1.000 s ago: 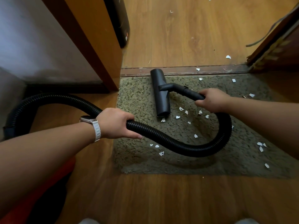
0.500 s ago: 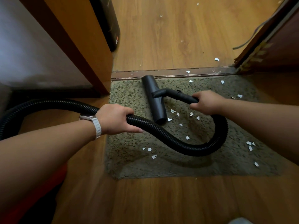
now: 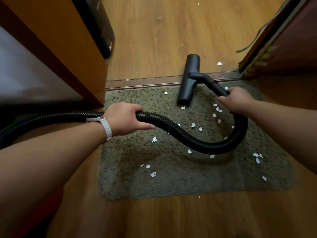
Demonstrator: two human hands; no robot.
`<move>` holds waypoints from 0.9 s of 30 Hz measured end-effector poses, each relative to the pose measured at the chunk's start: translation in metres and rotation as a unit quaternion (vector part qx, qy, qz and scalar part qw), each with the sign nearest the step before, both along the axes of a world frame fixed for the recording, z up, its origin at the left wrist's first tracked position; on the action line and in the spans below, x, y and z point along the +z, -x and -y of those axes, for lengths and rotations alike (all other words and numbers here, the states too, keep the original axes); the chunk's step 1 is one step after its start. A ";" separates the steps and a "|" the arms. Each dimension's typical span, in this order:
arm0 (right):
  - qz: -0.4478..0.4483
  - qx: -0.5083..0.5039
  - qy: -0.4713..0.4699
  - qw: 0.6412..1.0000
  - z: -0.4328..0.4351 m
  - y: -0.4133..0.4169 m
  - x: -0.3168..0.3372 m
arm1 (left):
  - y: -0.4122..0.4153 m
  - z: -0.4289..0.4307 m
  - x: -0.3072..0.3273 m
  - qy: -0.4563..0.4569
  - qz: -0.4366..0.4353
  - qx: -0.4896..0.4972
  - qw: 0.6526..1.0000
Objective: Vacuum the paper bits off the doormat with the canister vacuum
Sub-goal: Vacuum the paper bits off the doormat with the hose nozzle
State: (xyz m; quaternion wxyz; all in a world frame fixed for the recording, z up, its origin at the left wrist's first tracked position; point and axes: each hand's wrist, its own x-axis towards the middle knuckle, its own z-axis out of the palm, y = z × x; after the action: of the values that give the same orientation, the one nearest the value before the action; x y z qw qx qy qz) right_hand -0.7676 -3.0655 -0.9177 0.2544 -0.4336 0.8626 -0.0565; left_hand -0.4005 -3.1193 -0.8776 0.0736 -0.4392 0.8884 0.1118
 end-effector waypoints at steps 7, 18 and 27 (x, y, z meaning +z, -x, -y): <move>0.044 -0.040 -0.010 0.998 0.006 0.007 -0.009 | 0.001 0.000 -0.004 -0.014 -0.002 0.009 1.000; 0.060 0.072 -0.026 0.995 0.018 -0.018 -0.008 | -0.005 -0.002 -0.004 -0.019 0.007 -0.005 1.000; 0.025 0.171 -0.062 0.983 0.015 -0.045 0.002 | -0.015 -0.015 0.000 -0.019 0.014 -0.038 0.999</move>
State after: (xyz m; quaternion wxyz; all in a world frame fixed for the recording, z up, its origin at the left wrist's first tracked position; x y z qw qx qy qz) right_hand -0.7224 -3.0801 -0.9157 0.3086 -0.5568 0.7706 0.0309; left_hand -0.3854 -3.1045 -0.8772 0.0985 -0.4052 0.9010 0.1199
